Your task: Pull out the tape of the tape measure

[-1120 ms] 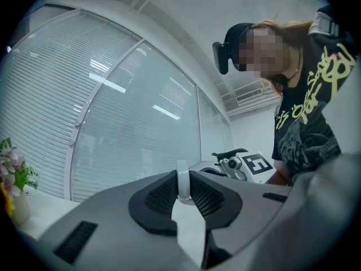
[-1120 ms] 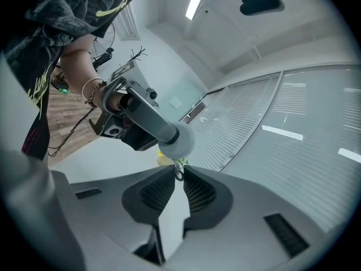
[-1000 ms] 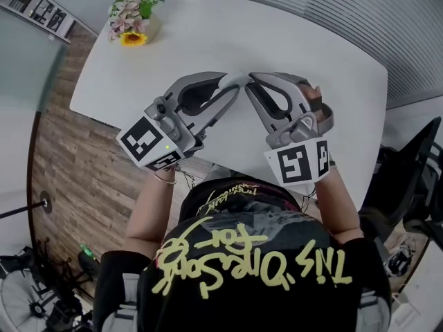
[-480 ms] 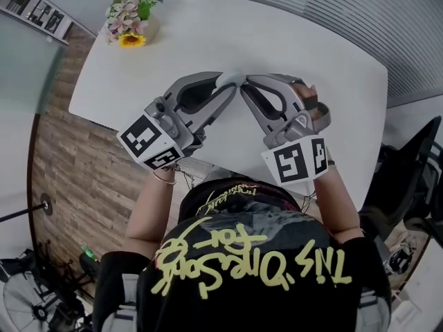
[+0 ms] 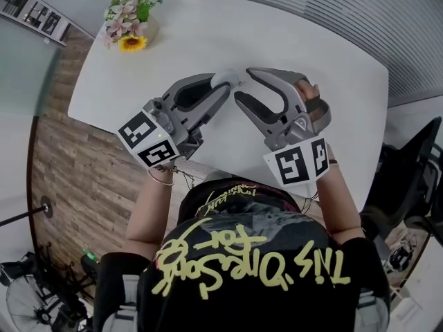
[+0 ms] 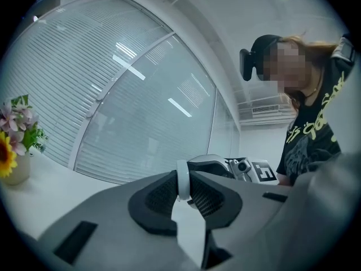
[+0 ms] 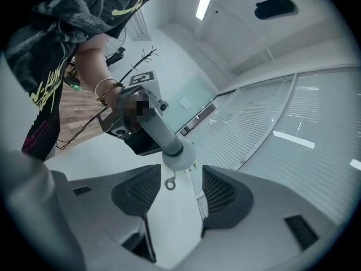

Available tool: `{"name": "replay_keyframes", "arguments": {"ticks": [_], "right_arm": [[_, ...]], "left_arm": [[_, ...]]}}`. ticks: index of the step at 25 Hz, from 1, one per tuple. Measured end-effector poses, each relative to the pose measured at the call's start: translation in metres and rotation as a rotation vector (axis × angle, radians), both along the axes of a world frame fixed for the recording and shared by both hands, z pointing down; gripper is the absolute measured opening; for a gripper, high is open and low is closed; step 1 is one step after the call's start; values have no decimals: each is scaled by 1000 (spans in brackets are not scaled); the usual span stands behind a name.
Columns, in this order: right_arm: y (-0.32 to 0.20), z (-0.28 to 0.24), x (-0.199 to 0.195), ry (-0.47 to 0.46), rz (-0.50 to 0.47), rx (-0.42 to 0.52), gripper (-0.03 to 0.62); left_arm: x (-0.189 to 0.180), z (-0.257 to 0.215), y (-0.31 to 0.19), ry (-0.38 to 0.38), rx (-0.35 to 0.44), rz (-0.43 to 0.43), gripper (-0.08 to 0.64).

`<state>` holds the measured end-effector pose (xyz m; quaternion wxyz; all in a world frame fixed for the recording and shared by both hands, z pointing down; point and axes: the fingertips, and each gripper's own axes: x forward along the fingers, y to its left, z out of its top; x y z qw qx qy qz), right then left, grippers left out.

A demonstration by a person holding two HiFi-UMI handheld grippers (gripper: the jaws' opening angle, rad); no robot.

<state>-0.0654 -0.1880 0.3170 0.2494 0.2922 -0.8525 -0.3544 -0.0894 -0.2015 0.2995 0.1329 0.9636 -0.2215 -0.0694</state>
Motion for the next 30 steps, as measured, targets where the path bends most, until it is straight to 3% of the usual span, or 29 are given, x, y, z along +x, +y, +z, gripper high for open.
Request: {"name": "replay_keyframes", "arguments": {"ticks": [4,14,18,24,30], "right_arm": [[-4,5,-10,59,-11,29,224],[-13,2,-18,93,5,116,210],[-15,4,-19,97,10,104,206],[-20,13,-15,113,28,59,202],[-25,20,-9,109,56,21,202]], "left_arm": [[1,-1,-4,5,-8,16,54],[-1,4,-11,6,-33,45,55],[-1,4,-12,-10,-10,47,58],[2,14,-17,-98,55,1,83],[-9,17,-23,-101,63,-61,104]]}}
